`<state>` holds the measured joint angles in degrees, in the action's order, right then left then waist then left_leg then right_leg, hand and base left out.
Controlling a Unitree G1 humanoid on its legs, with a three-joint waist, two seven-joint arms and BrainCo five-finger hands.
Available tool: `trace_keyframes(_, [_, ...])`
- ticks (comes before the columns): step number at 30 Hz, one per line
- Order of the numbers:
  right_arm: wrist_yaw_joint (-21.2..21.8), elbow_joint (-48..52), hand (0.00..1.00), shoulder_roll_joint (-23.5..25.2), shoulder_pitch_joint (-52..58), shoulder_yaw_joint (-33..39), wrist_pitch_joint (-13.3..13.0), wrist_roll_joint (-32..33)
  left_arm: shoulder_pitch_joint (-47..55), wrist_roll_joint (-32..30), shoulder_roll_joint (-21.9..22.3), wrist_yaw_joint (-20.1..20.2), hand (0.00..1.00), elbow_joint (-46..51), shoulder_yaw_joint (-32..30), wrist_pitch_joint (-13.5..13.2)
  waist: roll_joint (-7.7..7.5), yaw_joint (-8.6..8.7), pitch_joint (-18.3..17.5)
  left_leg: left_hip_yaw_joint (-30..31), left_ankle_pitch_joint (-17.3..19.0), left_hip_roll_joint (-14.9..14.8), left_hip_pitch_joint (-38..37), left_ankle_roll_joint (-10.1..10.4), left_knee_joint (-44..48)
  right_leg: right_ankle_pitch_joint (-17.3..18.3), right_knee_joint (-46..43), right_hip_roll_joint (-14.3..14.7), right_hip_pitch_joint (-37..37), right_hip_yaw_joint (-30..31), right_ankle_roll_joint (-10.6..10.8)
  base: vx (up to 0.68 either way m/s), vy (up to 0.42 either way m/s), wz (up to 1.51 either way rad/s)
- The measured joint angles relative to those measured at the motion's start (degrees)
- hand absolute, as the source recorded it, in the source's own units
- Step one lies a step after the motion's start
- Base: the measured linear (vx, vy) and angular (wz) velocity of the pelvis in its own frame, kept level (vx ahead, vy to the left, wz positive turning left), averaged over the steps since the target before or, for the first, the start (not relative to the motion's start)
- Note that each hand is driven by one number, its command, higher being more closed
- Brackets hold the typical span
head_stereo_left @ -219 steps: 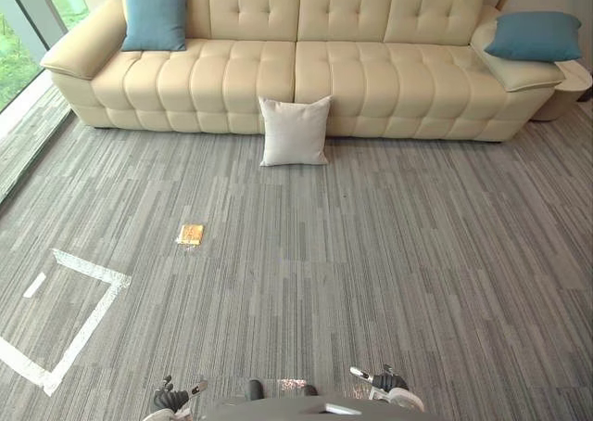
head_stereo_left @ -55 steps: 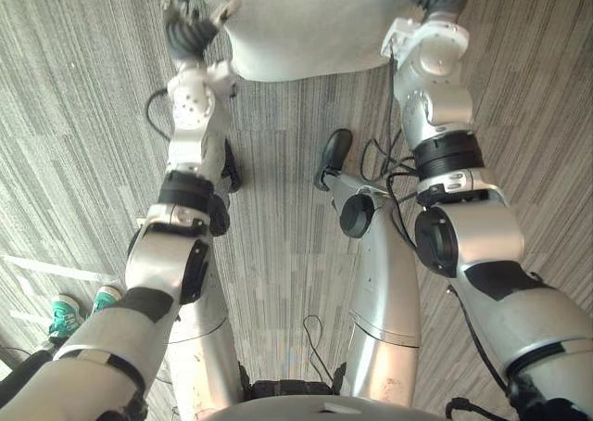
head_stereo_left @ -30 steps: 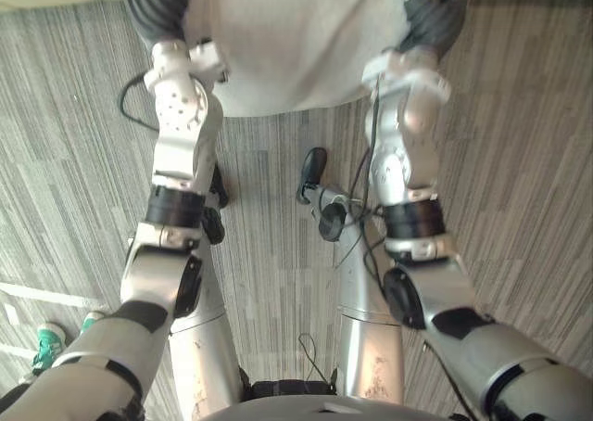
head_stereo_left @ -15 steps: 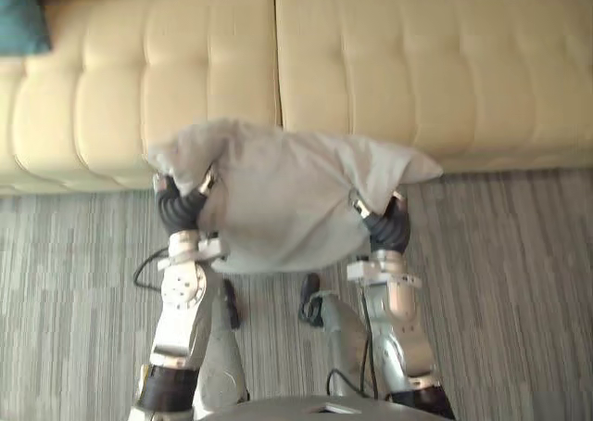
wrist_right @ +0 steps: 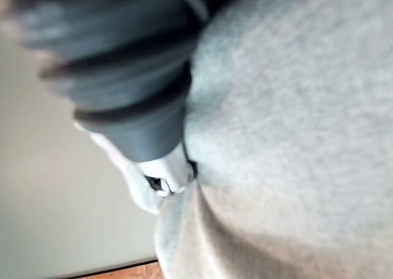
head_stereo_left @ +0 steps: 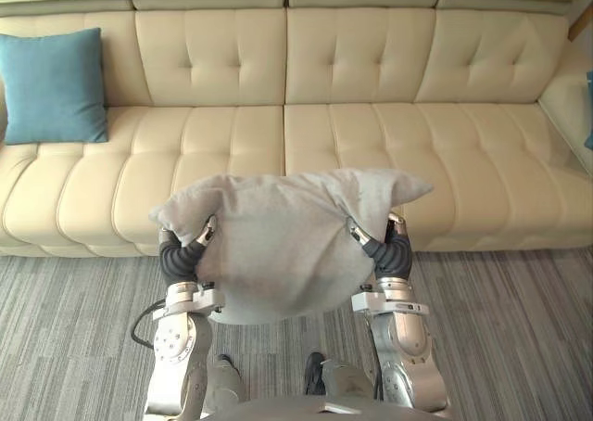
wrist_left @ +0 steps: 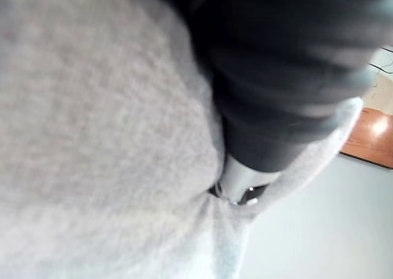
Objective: Pick up cushions and gather them together orderly.
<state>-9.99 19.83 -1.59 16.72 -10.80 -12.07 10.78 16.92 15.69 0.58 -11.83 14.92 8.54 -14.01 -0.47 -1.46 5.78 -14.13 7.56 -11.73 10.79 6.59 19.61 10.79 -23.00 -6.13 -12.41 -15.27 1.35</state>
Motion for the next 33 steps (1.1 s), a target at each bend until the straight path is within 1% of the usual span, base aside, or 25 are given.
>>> trace_keyframes(1, [0.0, 0.0, 1.00, 0.0, 0.2, 0.1, 0.1, 0.0, 0.3, 0.0, 0.0, 0.0, 1.00, 0.0, 0.2, 0.0, 0.01, -0.20, -0.5, -0.2, -0.1, 0.1, 0.0, 0.1, -0.6, -0.2, 0.3, 0.0, -0.3, 0.2, 0.2, -0.04, 0.027, -0.06])
trace_keyframes(3, [0.0, 0.0, 1.00, 0.3, 0.7, 0.2, 0.7, -0.9, 1.0, 0.0, -0.1, 0.0, 1.00, 0.0, 0.4, 0.0, 0.12, -0.59, -1.9, -1.0, -0.6, 0.4, 0.0, -0.3, -2.3, -1.6, 2.7, 0.5, -0.4, 0.9, 0.5, -0.03, 0.038, -0.16])
trace_keyframes(6, [0.0, 0.0, 1.00, 0.6, 0.8, 0.4, 1.2, -2.1, 1.6, -0.1, -0.2, 0.0, 1.00, 0.0, 0.6, 0.0, 0.05, -0.96, -2.1, -3.2, -0.6, 0.0, -1.2, -0.4, -2.9, -4.8, 6.9, 1.6, 0.5, 3.0, 0.8, 0.00, 0.062, -0.41])
trace_keyframes(8, [0.0, 0.0, 1.00, 0.7, 0.8, 0.6, 1.2, -2.1, 1.9, -0.1, -0.4, 0.2, 1.00, 0.0, 0.8, 0.0, -0.14, -0.94, -2.2, -4.4, -0.3, 0.2, -1.5, -0.4, -2.8, -5.3, 7.4, 1.6, 0.4, 4.2, 1.1, 0.00, 0.077, -0.38])
trace_keyframes(10, [0.0, -0.5, 1.00, 0.8, 0.8, 1.2, 1.2, -2.1, 2.2, -0.1, -0.8, 0.8, 1.00, -0.4, 1.2, 0.3, -0.33, -0.86, -2.1, -5.4, 1.8, 0.6, -2.0, -1.1, -1.5, -4.6, 6.1, 0.8, -0.1, 5.4, 1.9, 0.00, 0.102, -0.31])
trace_keyframes(12, [0.2, -1.6, 1.00, 0.8, 0.7, 2.3, 1.1, -2.1, 2.2, -0.1, -1.3, 1.1, 1.00, -0.8, 2.2, 0.4, -1.15, -0.29, -1.9, -5.6, 4.4, 1.7, -2.0, -1.7, 1.1, -2.2, -0.7, -1.5, -2.2, 6.2, 3.3, 0.02, 0.120, -0.04])
trace_keyframes(13, [0.3, -2.4, 1.00, 0.8, 0.4, 2.5, 1.1, -2.1, 2.2, -0.1, -1.3, 1.1, 1.00, -1.1, 2.3, 0.4, -1.22, -0.21, -1.8, -5.7, 5.0, 1.9, -2.0, -1.8, 1.9, -2.1, -3.3, -1.9, -3.3, 6.2, 3.4, 0.03, 0.136, 0.01])
trace_keyframes(14, [0.7, -4.2, 1.00, 0.8, -0.1, 2.8, 1.1, -2.1, 2.0, -0.1, -1.5, 1.1, 1.00, -2.2, 2.3, 0.5, -1.35, -0.07, -1.7, -5.7, 6.3, 2.1, -2.1, -2.1, 3.3, -2.2, -8.3, -2.9, -5.2, 6.3, 3.4, 0.03, 0.118, 0.00])
trace_keyframes(15, [0.9, -5.8, 1.00, 1.0, -0.1, 2.8, 1.1, -2.1, 2.0, -0.2, -2.0, 1.0, 1.00, -2.5, 2.3, 1.1, -1.75, 0.01, -1.1, -5.6, 7.5, 2.2, -3.0, -2.3, 4.4, -2.3, -12.5, -3.9, -6.0, 6.4, 3.2, 0.03, 0.103, 0.01])
trace_keyframes(17, [1.1, -7.5, 1.00, 1.2, -0.2, 2.7, 1.2, -2.1, 1.9, -0.2, -2.8, 0.9, 1.00, -2.5, 2.3, 1.6, -2.01, 0.03, -0.2, -5.3, 8.6, 2.0, -5.0, -2.9, 4.6, -3.6, -17.9, -4.8, -7.5, 6.6, 2.0, 0.06, 0.014, 0.09])
trace_keyframes(18, [1.3, -8.1, 1.00, 1.1, -0.2, 2.6, 1.3, -2.1, 1.7, -0.3, -3.6, 0.8, 1.00, -2.5, 2.3, 1.6, -1.51, 0.37, 0.0, -4.6, 9.2, 1.6, -5.4, -3.2, 4.4, -0.8, -17.0, -4.4, -8.3, 6.3, 1.8, 0.08, -0.020, 0.19])
trace_keyframes(19, [1.3, -8.1, 1.00, 1.2, -0.5, 2.5, 1.3, -2.1, 1.0, -0.3, -3.9, 0.6, 1.00, -2.5, 2.2, 1.5, -2.04, 0.24, -0.3, -4.4, 9.6, 1.3, -5.3, -3.0, 4.2, 0.1, -13.5, -4.2, -9.6, 5.4, 1.8, 0.15, -0.061, 0.18])
trace_keyframes(20, [1.3, -8.2, 1.00, 1.2, -1.1, 2.5, 1.3, -2.1, 0.6, -0.3, -3.9, 0.5, 1.00, -2.5, 2.1, 1.5, -2.06, 0.11, -0.3, -4.2, 9.9, 1.0, -5.3, -2.8, 4.2, 0.0, -11.0, -3.8, -10.4, 5.0, 1.7, 0.18, -0.090, 0.04])
trace_keyframes(21, [1.4, -8.4, 1.00, 1.1, -2.1, 2.6, 1.3, -2.1, 0.0, -0.3, -4.0, 0.4, 1.00, -2.6, 1.8, 1.5, -2.00, 0.19, -0.2, -3.9, 10.4, 0.4, -5.3, -2.2, 4.0, -1.3, -5.7, -2.6, -11.9, 5.1, 1.6, 0.32, -0.165, 0.12])
trace_keyframes(23, [1.4, -9.7, 1.00, 0.8, -3.8, 3.1, 1.2, -2.1, -1.5, -0.3, -4.0, 0.3, 1.00, -3.9, 1.7, 1.5, -2.01, 1.54, -0.2, -1.9, 11.1, 0.5, -6.5, -1.0, 2.1, -7.5, 6.4, -1.2, -12.6, 6.3, 2.5, 0.30, -0.172, 0.37])
trace_keyframes(24, [1.4, -10.3, 1.00, 0.5, -4.3, 3.3, 1.3, -2.1, -2.2, -0.3, -4.0, 0.3, 1.00, -4.9, 1.7, 1.5, -2.06, 2.12, -0.2, -0.7, 11.4, 1.1, -7.4, -0.5, 1.2, -11.1, 8.2, -0.9, -12.6, 7.4, 2.7, 0.36, -0.227, 0.66])
trace_keyframes(25, [1.4, -10.4, 1.00, -0.4, -4.2, 3.3, 1.3, -2.1, -3.1, -0.3, -3.6, 0.0, 1.00, -6.7, 1.9, 1.5, -1.44, 2.98, -0.2, 2.0, 12.0, 0.9, -9.1, 0.9, -0.6, -15.8, 7.5, 0.6, -11.2, 8.3, 0.9, 0.42, -0.238, 0.39])
trace_keyframes(26, [1.4, -9.9, 1.00, -2.2, -4.3, 3.3, 1.3, -2.0, -3.3, -0.3, -2.6, -0.1, 1.00, -7.2, 2.1, 1.7, 0.98, 1.84, -0.1, 4.0, 9.5, -0.2, -11.2, 3.1, -3.5, -11.3, 1.3, 1.9, -13.1, 7.2, -0.2, 0.46, -0.229, 0.24])
trace_keyframes(27, [1.4, -9.6, 1.00, -2.5, -4.3, 3.3, 1.3, -2.0, -3.4, -0.3, -2.4, -0.1, 1.00, -7.2, 2.2, 1.7, 1.26, 1.92, -0.1, 4.7, 8.5, -0.5, -11.4, 4.3, -3.8, -9.8, -0.8, 1.9, -13.7, 6.9, -0.7, 0.40, -0.189, 0.01])
trace_keyframes(28, [1.4, -9.5, 1.00, -2.9, -4.3, 3.3, 1.3, -2.0, -3.4, -0.2, -1.3, -0.1, 1.00, -7.1, 2.2, 1.7, 2.08, 2.31, 0.1, 6.4, 7.9, -1.5, -11.4, 4.4, -2.6, -7.3, -3.3, 2.1, -13.6, 5.6, -1.4, 0.44, -0.219, 0.27])
trace_keyframes(29, [1.4, -9.0, 1.00, -3.8, -3.8, 3.4, 1.7, -1.9, -3.5, -0.2, 0.1, -0.1, 1.00, -6.8, 2.3, 1.8, 2.73, 2.39, 0.0, 7.2, 6.7, -3.5, -8.4, 4.1, 5.0, -5.3, -3.7, 2.9, -11.8, 3.6, -3.0, 0.59, -0.297, 0.34])
trace_keyframes(30, [1.4, -6.3, 1.00, -4.3, -2.1, 3.4, 2.3, -1.5, -3.6, -0.1, 0.9, 0.0, 1.00, -6.2, 2.5, 1.8, 2.85, 2.01, 0.1, 7.9, 2.8, -5.5, -4.6, 2.9, 15.0, -4.2, -2.3, 3.9, -8.6, 2.4, -3.8, 0.47, -0.230, 0.26])
trace_keyframes(31, [1.4, -4.7, 1.00, -4.6, -1.1, 3.4, 2.3, -1.5, -3.6, -0.1, 1.0, 0.0, 1.00, -5.9, 2.5, 1.8, 2.90, 1.76, 0.1, 7.9, 0.7, -6.3, -3.3, 2.6, 18.3, -3.8, -1.6, 4.2, -7.1, 2.1, -4.1, 0.49, -0.206, 0.19])
trace_keyframes(32, [1.4, -0.7, 1.00, -5.3, 0.6, 3.1, 2.2, -1.0, -3.0, 0.0, 1.0, 0.1, 1.00, -4.2, 2.7, 1.7, 3.01, 1.50, 0.0, 7.4, -3.0, -7.6, -0.9, 1.5, 25.1, -2.4, -0.4, 4.4, -4.1, 1.7, -4.4, 0.30, -0.097, 0.09])
trace_keyframes(33, [1.4, 1.4, 1.00, -5.8, 1.0, 3.2, 2.1, -0.9, -2.7, 0.3, 1.1, 0.2, 1.00, -2.8, 2.9, 1.7, 3.14, 1.37, 0.0, 6.3, -3.2, -8.1, 0.7, 0.8, 29.0, -1.6, 0.4, 4.4, -2.8, 1.8, -4.4, 0.31, -0.056, 0.07])
